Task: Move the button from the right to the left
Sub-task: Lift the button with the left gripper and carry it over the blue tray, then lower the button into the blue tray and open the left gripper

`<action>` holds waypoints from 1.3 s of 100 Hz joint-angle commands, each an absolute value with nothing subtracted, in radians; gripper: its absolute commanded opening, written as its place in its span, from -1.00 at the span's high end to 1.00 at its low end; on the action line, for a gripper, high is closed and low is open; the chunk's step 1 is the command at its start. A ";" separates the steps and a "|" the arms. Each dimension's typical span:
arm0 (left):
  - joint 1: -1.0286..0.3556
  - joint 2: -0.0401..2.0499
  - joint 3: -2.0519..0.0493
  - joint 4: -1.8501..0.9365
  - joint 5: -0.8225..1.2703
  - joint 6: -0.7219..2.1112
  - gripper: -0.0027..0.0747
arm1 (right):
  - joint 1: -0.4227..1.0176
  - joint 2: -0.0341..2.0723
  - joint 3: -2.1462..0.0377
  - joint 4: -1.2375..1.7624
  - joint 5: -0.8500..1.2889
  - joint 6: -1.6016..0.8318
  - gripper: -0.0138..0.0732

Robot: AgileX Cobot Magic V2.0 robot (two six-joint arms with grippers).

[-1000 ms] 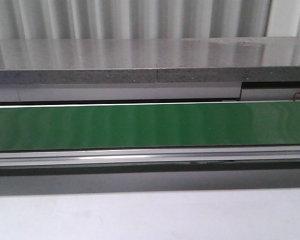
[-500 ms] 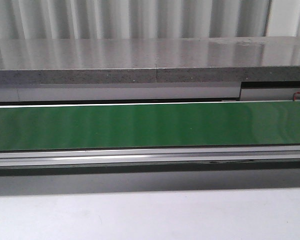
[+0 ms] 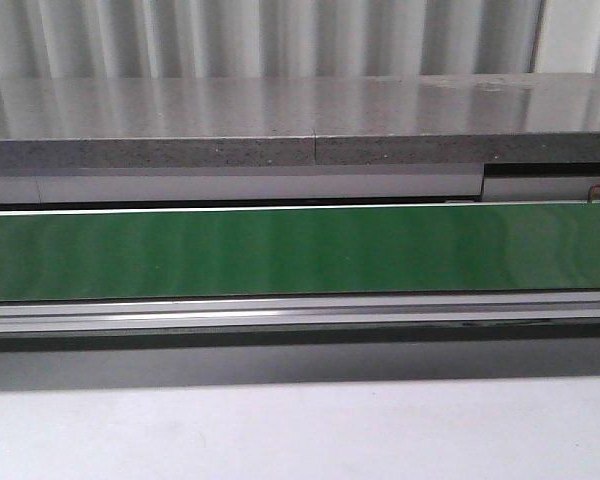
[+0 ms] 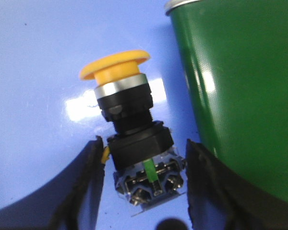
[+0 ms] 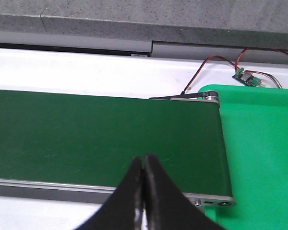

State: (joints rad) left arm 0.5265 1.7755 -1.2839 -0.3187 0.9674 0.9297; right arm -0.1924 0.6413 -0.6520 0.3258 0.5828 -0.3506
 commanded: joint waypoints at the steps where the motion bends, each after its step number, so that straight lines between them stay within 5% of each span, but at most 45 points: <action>1: 0.529 1.752 -1.316 -0.333 0.925 0.946 0.98 | -0.191 0.639 -0.676 0.342 0.520 -0.360 0.84; 130: 0.529 1.889 -1.316 -0.324 0.942 1.053 0.93 | -0.191 0.639 -0.676 0.342 0.520 -0.360 0.84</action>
State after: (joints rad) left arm 0.5265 1.9356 -1.2886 -0.2914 0.9201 1.0393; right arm -0.1924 0.6413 -0.6520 0.3258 0.5844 -0.3506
